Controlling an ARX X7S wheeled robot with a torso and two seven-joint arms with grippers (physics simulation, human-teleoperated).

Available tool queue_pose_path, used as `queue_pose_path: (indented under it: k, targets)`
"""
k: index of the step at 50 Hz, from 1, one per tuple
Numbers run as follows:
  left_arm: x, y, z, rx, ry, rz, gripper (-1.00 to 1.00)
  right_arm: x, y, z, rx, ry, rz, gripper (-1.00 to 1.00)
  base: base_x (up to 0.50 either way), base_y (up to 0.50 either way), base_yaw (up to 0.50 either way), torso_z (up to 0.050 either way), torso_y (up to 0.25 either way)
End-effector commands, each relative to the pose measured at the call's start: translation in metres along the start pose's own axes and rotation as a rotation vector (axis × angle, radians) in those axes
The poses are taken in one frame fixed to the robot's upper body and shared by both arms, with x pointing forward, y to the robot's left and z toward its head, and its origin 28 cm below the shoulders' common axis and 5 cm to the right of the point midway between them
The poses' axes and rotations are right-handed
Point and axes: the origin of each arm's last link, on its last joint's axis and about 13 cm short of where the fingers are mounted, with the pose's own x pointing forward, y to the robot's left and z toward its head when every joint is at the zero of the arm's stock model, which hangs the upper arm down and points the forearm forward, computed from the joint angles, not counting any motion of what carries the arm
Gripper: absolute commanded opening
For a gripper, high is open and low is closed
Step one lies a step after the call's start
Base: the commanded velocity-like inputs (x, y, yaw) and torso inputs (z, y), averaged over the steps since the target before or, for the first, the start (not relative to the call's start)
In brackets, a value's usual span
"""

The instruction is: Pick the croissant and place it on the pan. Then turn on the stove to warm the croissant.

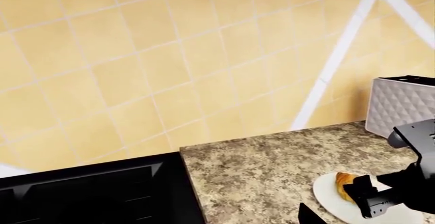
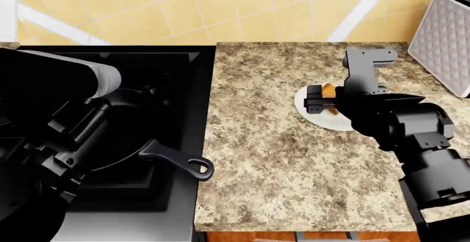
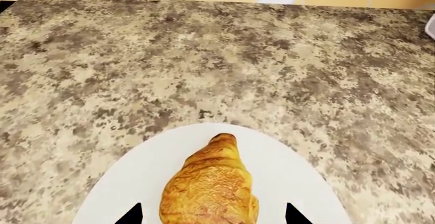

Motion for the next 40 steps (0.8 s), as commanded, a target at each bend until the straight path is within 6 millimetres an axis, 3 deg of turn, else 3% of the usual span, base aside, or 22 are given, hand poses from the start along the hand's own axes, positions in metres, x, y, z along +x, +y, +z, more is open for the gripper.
queue_pose_path:
  k: [1,34,35,40]
  targets:
    - [0.0004,-0.0005,0.0003,-0.002,0.002,-0.005,1.0,0.0073,-0.0037,-0.0036,0.01,0.017,-0.013,1.0,0.0,0.0,0.0,0.0,0.0]
    - [0.0,-0.0025,0.0012,0.002,0.003,-0.003,1.0,0.0088,-0.0031,-0.0097,-0.01,0.032,0.011,1.0,0.0,0.0,0.0,0.0,0.0]
    - [-0.0001,-0.0025,0.0012,0.001,0.003,-0.003,1.0,0.0088,-0.0031,-0.0098,-0.01,0.032,0.011,-1.0,0.0,0.0,0.0,0.0,0.0]
    - [-0.0006,-0.0022,0.0013,0.0,0.003,0.0,1.0,0.0086,-0.003,-0.0101,-0.01,0.031,0.012,-1.0,0.0,0.0,0.0,0.0,0.0]
